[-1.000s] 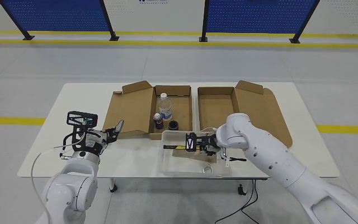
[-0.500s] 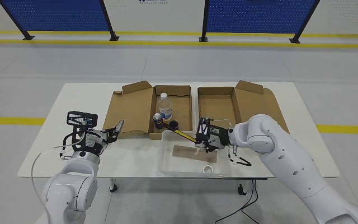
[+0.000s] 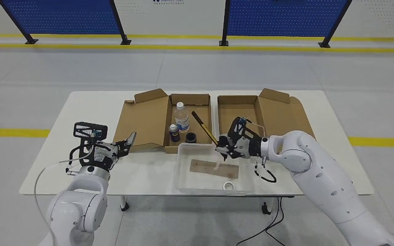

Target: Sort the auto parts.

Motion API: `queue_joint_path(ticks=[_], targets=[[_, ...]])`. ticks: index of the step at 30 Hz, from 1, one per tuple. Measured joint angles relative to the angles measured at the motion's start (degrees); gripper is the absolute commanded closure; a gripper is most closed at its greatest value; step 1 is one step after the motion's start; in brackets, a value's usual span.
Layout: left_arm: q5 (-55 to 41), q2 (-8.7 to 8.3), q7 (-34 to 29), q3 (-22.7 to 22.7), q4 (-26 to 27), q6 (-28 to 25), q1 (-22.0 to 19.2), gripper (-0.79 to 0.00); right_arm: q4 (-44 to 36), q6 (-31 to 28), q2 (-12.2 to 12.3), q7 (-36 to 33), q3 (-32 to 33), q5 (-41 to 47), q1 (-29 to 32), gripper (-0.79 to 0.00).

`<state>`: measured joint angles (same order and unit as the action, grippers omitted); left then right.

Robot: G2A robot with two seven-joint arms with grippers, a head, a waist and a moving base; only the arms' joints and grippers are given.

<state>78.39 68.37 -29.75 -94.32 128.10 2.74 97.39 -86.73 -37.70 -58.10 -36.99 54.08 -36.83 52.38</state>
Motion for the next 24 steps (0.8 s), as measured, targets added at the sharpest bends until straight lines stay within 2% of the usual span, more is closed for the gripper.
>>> queue_joint_path(ticks=[6, 12, 19, 24], targets=[[0.0, 0.0, 0.0, 0.0, 0.0, 0.0, 0.0, -0.785, 1.9, 7.0, -0.9, 2.9, -0.4, -5.1, -2.9, 0.0], [0.0, 0.0, 0.0, 0.0, 0.0, 0.0, 0.0, -0.785, 6.4, 16.5, -2.4, 3.6, -1.7, -7.8, -7.1, 0.0], [0.0, 0.0, 0.0, 0.0, 0.0, 0.0, 0.0, -0.785, 13.8, 28.8, -4.0, 2.0, -2.4, -8.0, -10.1, 0.0], [0.0, 0.0, 0.0, 0.0, 0.0, 0.0, 0.0, -0.785, 19.5, 32.1, -5.5, 1.9, -3.9, -5.3, -11.0, 0.0]])
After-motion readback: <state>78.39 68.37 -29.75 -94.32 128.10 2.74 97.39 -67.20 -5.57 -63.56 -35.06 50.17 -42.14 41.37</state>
